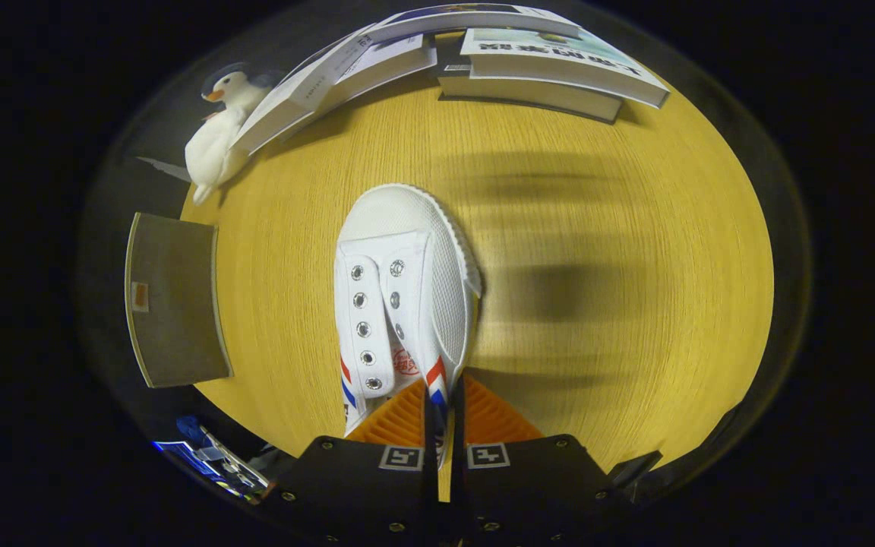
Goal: Open the storage box then place both shoes into the box .Put the left shoe in first, then the right shoe, with the right side of both shoes facing outward in a uniform manner.
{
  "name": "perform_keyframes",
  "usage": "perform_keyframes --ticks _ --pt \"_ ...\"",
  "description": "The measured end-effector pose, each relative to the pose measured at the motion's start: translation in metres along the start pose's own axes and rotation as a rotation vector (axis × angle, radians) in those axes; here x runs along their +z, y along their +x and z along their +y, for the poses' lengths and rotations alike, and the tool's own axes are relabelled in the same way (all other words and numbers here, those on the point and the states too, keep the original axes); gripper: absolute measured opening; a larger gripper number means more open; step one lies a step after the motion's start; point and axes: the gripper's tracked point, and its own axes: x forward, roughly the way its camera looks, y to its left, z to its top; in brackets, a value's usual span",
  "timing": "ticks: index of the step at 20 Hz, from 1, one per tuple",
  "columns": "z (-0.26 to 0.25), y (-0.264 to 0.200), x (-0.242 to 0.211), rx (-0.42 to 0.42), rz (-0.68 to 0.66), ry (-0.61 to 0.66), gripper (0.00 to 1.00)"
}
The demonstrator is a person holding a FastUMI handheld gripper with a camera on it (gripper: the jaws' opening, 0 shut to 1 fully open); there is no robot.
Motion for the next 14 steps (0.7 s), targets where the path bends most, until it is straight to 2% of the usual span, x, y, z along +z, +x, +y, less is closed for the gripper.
perform_keyframes --ticks 5,9,14 --pt "0.02 -0.026 -0.005 0.039 0.007 0.023 0.07" --pt "0.037 -0.055 0.003 0.0 -0.024 -0.04 0.07" --pt "0.082 -0.089 0.009 0.026 -0.048 -0.108 0.06"
